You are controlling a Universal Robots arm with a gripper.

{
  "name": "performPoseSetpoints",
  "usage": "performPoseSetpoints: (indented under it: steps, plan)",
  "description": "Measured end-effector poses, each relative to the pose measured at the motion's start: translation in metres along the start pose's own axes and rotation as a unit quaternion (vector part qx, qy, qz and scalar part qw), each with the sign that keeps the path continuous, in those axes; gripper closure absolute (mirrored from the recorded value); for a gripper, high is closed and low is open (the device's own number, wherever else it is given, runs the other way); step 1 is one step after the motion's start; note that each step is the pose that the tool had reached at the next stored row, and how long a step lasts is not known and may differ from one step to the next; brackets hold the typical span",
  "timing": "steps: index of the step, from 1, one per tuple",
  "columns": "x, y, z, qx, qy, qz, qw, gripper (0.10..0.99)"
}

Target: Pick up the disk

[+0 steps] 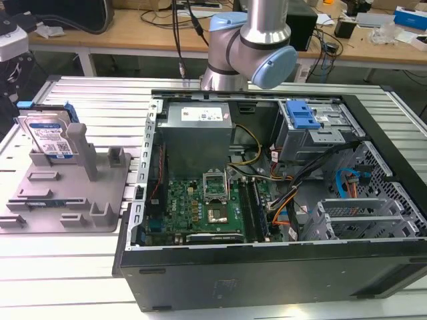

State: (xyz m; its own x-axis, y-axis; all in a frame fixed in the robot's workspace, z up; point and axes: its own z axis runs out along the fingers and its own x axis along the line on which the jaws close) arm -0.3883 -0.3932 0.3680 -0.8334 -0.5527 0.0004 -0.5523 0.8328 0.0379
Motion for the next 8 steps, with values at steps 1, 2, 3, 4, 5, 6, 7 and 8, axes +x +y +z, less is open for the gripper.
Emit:
performPoseSetpoints:
  steps: [1, 2, 3, 4, 5, 6, 7, 8]
  plan:
    - [0.0, 0.0, 0.0, 0.0, 0.0007, -0.018, 0.9998, 0.98]
    - [0.0, 0.0, 0.0001, 0.0, 0.0013, -0.034, 0.9994, 0.98]
    - [0.0, 0.0, 0.0002, 0.0, 0.0016, -0.042, 0.9991, 0.98]
    - [0.0, 0.0, 0.0002, 0.0, 0.0021, -0.053, 0.9986, 0.98]
    - [0.0, 0.0, 0.0002, 0.0001, 0.0027, -0.069, 0.9976, 0.98]
    - [0.0, -0.0001, 0.0003, 0.0, 0.003, -0.079, 0.9969, 0.973]
    - [0.0, 0.0, 0.0003, 0.0001, 0.0036, -0.092, 0.9957, 0.918]
    - [0.0, 0.0, 0.0004, 0.0001, 0.004, -0.105, 0.9945, 0.918]
